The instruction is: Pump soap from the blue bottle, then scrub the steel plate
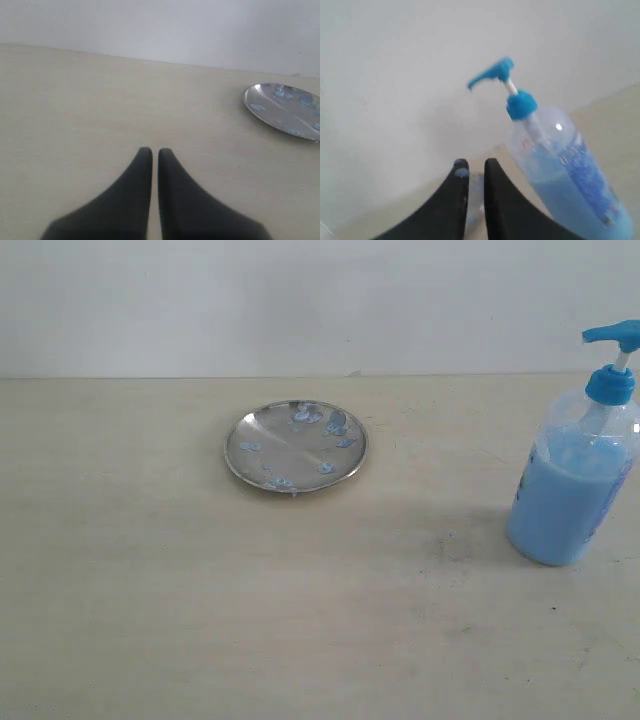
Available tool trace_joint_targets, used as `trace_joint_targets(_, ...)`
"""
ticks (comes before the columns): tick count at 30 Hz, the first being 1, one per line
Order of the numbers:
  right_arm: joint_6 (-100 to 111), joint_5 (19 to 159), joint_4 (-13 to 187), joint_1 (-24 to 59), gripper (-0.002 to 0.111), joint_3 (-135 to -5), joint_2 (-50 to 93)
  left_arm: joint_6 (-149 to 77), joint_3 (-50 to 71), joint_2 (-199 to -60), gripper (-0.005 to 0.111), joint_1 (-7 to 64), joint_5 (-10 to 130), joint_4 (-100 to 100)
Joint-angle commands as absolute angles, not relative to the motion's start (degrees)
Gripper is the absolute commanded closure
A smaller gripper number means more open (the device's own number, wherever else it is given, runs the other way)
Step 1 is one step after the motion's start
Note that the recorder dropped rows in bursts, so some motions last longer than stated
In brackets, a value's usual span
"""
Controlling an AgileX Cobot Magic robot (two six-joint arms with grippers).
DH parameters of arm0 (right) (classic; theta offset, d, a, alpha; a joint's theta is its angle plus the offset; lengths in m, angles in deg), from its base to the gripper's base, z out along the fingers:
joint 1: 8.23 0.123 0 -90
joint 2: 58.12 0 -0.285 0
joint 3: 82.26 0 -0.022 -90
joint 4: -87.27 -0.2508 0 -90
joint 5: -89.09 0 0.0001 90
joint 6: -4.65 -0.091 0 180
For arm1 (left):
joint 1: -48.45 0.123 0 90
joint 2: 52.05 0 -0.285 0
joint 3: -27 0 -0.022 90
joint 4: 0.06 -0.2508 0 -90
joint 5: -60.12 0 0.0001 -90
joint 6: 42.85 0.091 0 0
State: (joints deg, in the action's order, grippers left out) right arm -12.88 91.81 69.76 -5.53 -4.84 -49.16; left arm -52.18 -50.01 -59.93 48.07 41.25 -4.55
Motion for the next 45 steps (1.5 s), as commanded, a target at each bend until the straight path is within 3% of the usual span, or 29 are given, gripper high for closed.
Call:
trace_joint_targets(1, -26.71, 108.85, 63.73, -5.90, 0.106, -5.04, -49.15, -52.22, -50.22, -59.84, 0.102, 47.81, 42.13, -4.15)
trace_joint_targets(3, -15.94, 118.88, 64.11, -5.90, 0.106, -5.04, -48.76, -52.22, -50.22, -59.84, 0.102, 47.81, 42.13, -4.15)
trace_joint_targets(4, -8.41, 117.41, 66.03, -5.79, 0.105, -6.39, -47.99, -52.22, -50.22, -59.84, 0.102, 47.81, 42.13, -4.15)
trace_joint_targets(5, 10.35, 99.47, 74.07, -5.66, 0.105, -13.76, -44.19, -52.22, -50.22, -59.84, 0.102, 47.81, 42.13, -4.15)
trace_joint_targets(7, 15.22, 84.09, 75.12, -5.66, 0.105, -17.61, -31.80, -52.22, -50.22, -59.84, 0.102, 47.81, 42.13, -4.15)
trace_joint_targets(11, 16.29, 94.58, 74.98, -5.66, 0.101, -16.00, -12.19, -52.22, -50.22, -59.84, 0.102, 47.81, 42.13, -4.15)
trace_joint_targets(14, 22.28, 101.11, 75.10, -5.66, 0.072, -16.00, 0.60, -52.22, -50.22, -59.84, 0.102, 47.81, 42.13, -4.15)
trace_joint_targets(16, 26.65, 105.66, 75.10, -5.66, 0.033, -16.00, 7.98, -52.22, -50.22, -59.84, 0.102, 47.81, 42.13, -4.15)
trace_joint_targets(18, 28.02, 110.65, 75.50, -5.66, 0.004, -16.60, 12.91, -52.22, -50.22, -59.84, 0.102, 47.81, 42.13, -4.15)
trace_joint_targets(25, 27.91, 115.72, 75.81, -5.66, 0.004, -18.33, 20.87, -52.22, -50.22, -59.84, 0.102, 47.81, 42.13, -4.15)
trace_joint_targets(40, 22.43, 150.28, 76.17, -5.66, 0.004, -18.84, 41.75, -52.22, -50.22, -59.84, 0.102, 47.81, 42.13, -4.15)
trace_joint_targets(45, 20.89, 151.81, 77.49, -5.66, 0.004, -24.32, 49.88, -52.22, -50.22, -59.84, 0.102, 47.81, 42.13, -4.15)
